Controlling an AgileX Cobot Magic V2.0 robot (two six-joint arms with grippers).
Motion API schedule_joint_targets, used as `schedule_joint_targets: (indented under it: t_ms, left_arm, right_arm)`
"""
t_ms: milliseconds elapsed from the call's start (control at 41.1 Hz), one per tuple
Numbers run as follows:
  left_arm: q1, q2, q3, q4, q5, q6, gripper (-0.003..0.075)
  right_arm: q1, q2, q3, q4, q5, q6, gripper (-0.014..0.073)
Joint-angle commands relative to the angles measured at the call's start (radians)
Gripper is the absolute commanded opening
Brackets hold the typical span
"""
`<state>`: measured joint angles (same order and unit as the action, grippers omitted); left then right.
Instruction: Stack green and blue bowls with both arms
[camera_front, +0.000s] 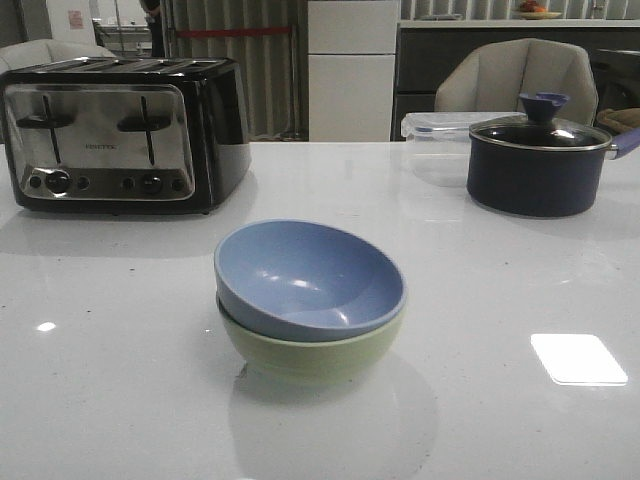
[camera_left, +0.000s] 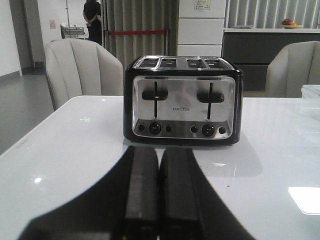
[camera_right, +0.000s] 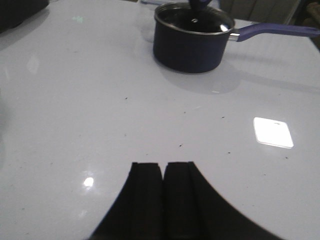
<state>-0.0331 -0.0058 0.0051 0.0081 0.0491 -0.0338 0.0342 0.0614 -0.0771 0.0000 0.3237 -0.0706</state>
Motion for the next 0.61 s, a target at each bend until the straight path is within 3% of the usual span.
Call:
schedule_joint_targets:
  t_ms: [0, 97, 583]
  left_arm:
    - [-0.002, -0.016, 0.005, -0.008, -0.088, -0.007, 0.0098]
    - [-0.002, -0.016, 0.005, -0.008, -0.088, -0.007, 0.0098]
    - [-0.002, -0.016, 0.005, -0.008, -0.088, -0.007, 0.0098]
  right_arm:
    - [-0.039, -0.047, 0.047, -0.009, -0.203, -0.002, 0.0036]
    - [-0.044, -0.087, 0.103, -0.009, -0.296, -0.002, 0.0036]
    - [-0.044, -0.091, 0.1, 0.079, -0.352, -0.001, 0.0036]
